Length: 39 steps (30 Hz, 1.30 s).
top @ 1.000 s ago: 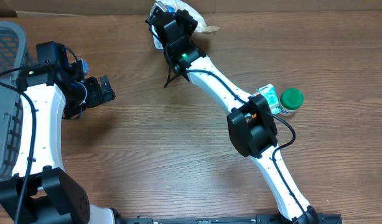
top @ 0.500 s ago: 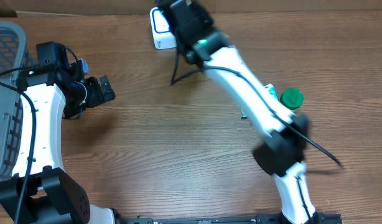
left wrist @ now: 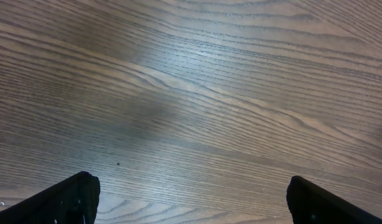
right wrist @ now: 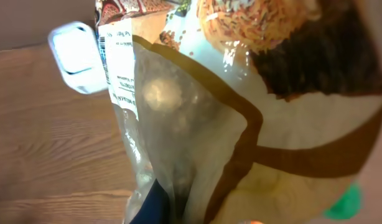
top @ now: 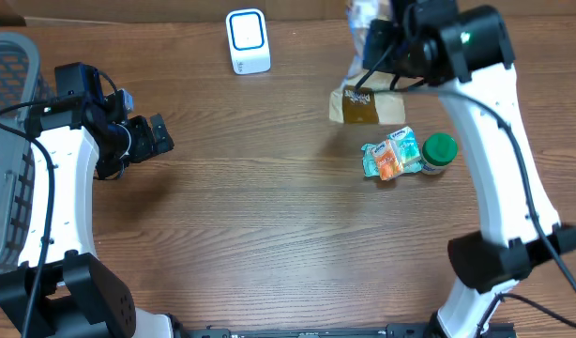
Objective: Scan the item barcode
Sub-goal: 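Carry the bean bag back and lower it beside the jar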
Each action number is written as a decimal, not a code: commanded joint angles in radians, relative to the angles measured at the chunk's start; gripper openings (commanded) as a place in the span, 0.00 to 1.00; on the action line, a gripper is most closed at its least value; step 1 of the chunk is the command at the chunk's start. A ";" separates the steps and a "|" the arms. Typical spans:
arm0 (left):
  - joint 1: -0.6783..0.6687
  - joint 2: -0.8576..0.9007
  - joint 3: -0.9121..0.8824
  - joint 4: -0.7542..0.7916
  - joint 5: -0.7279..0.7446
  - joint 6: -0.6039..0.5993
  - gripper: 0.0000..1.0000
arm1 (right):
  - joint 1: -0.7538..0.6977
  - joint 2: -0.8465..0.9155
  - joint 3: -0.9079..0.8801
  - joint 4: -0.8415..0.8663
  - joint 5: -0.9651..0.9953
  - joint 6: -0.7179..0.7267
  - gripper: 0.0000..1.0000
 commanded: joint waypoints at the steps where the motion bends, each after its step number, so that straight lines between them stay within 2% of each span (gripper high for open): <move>1: -0.002 0.009 -0.005 0.000 -0.005 -0.003 1.00 | -0.061 0.018 -0.081 0.022 -0.195 0.080 0.04; 6: -0.002 0.009 -0.005 0.000 -0.005 -0.003 1.00 | -0.120 0.021 -0.272 0.140 -0.295 0.079 0.04; 14: -0.002 0.009 -0.005 0.000 -0.005 -0.003 0.99 | -0.154 0.021 -0.536 0.275 -0.242 0.079 0.04; 24: -0.002 0.009 -0.005 0.000 -0.005 -0.003 0.99 | -0.191 0.021 -0.604 0.283 0.038 0.079 0.06; 29: -0.002 0.009 -0.005 0.000 -0.005 -0.003 0.99 | -0.200 0.023 -0.609 0.275 0.052 0.079 0.08; 35: -0.003 0.009 -0.005 0.000 -0.005 -0.003 0.99 | -0.200 0.029 -0.663 0.284 0.052 0.080 0.19; 39: -0.002 0.009 -0.005 0.000 -0.005 -0.003 1.00 | -0.201 0.041 -0.716 0.312 0.052 0.080 0.22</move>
